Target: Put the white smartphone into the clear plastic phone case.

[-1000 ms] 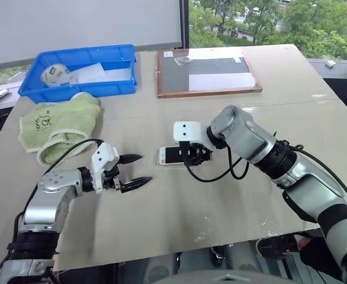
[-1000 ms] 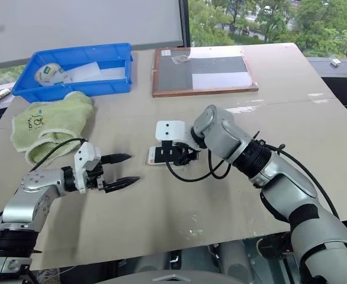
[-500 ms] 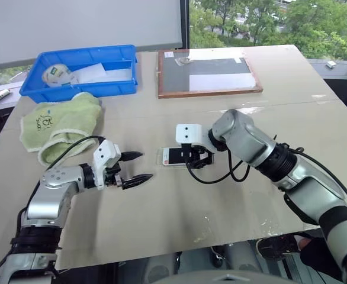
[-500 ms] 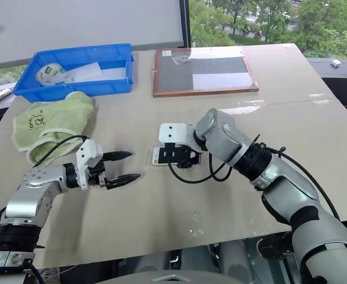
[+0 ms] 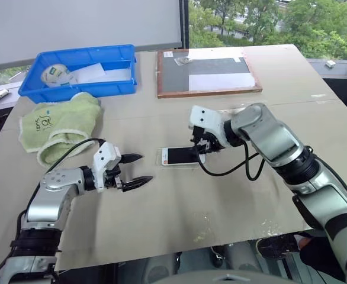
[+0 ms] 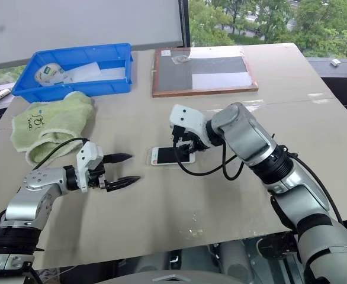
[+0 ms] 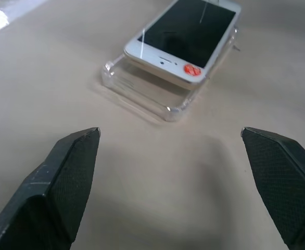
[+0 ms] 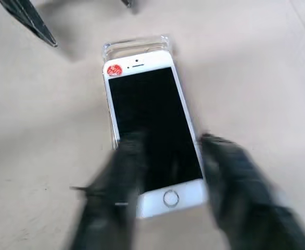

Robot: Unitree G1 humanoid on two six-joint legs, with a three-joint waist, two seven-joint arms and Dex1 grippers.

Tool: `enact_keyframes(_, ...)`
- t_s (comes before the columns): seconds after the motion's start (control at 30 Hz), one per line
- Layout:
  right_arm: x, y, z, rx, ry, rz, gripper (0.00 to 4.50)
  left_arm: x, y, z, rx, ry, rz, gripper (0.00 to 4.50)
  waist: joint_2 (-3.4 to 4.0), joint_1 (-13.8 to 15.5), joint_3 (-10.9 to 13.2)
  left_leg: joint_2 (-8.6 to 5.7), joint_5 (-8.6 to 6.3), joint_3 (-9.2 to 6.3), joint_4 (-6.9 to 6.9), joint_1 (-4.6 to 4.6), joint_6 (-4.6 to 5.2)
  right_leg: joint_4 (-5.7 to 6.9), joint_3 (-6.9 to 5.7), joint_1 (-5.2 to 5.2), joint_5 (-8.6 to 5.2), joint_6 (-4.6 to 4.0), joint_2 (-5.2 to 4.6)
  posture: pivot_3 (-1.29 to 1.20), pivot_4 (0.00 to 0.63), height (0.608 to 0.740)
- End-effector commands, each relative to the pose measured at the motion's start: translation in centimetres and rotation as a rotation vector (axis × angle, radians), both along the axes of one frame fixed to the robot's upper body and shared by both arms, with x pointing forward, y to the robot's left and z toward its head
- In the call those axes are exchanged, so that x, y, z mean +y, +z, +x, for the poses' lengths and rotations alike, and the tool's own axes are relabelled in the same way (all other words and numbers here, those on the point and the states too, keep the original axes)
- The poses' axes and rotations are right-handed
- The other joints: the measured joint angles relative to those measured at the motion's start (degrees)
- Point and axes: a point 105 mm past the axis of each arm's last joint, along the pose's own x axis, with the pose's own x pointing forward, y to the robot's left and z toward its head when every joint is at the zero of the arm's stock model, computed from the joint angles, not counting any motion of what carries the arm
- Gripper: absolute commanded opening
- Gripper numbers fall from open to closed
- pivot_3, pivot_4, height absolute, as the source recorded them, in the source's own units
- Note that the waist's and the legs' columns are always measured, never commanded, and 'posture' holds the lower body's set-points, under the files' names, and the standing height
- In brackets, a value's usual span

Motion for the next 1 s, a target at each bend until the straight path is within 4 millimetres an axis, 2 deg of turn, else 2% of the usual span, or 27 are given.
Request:
enact_keyframes(0.03, 1.4, 1.2, -0.5, -0.017, 0.022, 0.102, 0.12, -0.4, 1.1, 0.1, -0.041, -0.013, -0.018, 4.5, 0.0, -0.09, 0.0, 0.01, 0.0, 0.0, 0.0, 0.01, 0.0, 0.01, 0.0, 0.0, 0.0, 0.0, 0.01, 0.0, 0.15, 0.74)
enact_keyframes(0.13, 3.1, 0.7, -0.5, -0.007, 0.035, 0.19, 0.12, -0.5, 1.2, 0.2, -0.045, -0.012, -0.024, 4.5, 0.0, -0.09, 0.0, 0.03, 0.0, -0.01, 0.0, 0.03, 0.0, 0.06, 0.0, 0.0, 0.0, 0.0, 0.05, 0.0, 0.15, 0.74)
enact_keyframes(0.23, 4.7, -0.6, -0.7, 0.012, 0.085, 0.272, 0.12, -0.5, 1.3, 0.2, -0.047, -0.012, -0.029, 4.5, -0.03, -0.03, -0.02, 0.04, 0.0, -0.01, 0.0, 0.04, 0.0, 0.06, 0.01, 0.01, 0.0, 0.0, 0.06, 0.0, 0.15, 0.74)
enact_keyframes(0.3, 5.1, -2.3, -0.6, 0.027, 0.098, 0.26, 0.12, -0.6, 1.3, 0.1, -0.047, -0.013, -0.032, 4.5, -0.03, 0.07, -0.02, 0.01, 0.0, 0.0, 0.0, 0.03, 0.0, 0.05, 0.02, 0.03, 0.0, 0.0, 0.04, 0.0, 0.15, 0.74)
enact_keyframes(0.43, 4.5, -7.0, -0.1, 0.041, 0.091, 0.117, 0.12, -0.8, 1.4, 0.0, -0.049, -0.009, -0.038, 4.5, -0.03, -0.02, -0.02, -0.05, 0.0, 0.04, 0.04, 0.01, 0.01, 0.02, 0.09, 0.03, 0.0, 0.01, -0.02, 0.0, 0.15, 0.74)
enact_keyframes(0.53, 3.5, -9.5, 0.4, 0.071, 0.053, 0.029, 0.12, -0.8, 1.4, -0.1, -0.049, -0.003, -0.042, 4.5, -0.05, -0.07, -0.06, -0.05, 0.0, 0.07, 0.01, 0.17, 0.01, 0.04, 0.14, 0.14, -0.04, 0.07, -0.01, 0.0, 0.15, 0.74)
enact_keyframes(0.7, 2.7, -11.6, -0.2, 0.229, -0.005, 0.0, 0.12, -0.8, 1.4, -0.2, -0.048, 0.002, -0.044, 4.5, 0.03, 0.06, -0.24, 0.13, 0.0, 0.05, -0.04, 0.79, 0.0, 0.18, 0.13, 0.58, -0.27, -0.03, 0.0, 0.0, 0.15, 0.74)
enact_keyframes(0.87, 2.9, -12.1, -0.7, 0.414, -0.105, 0.068, 0.12, -0.9, 1.4, 0.0, -0.051, 0.004, -0.046, 4.5, 0.02, 0.0, -0.58, 0.17, 0.0, 0.08, -0.01, 0.93, -0.01, 0.31, 0.17, 0.65, -0.28, -0.04, -0.07, 0.0, 0.15, 0.74)
enact_keyframes(1.0, 2.3, -13.0, -0.4, 0.446, -0.174, 0.055, 0.12, -0.9, 1.4, 0.0, -0.049, 0.003, -0.046, 4.5, 0.07, -0.03, -0.76, 0.18, 0.0, 0.08, -0.03, 0.95, -0.01, 0.3, 0.17, 0.67, -0.29, -0.05, -0.09, 0.0, 0.15, 0.74)
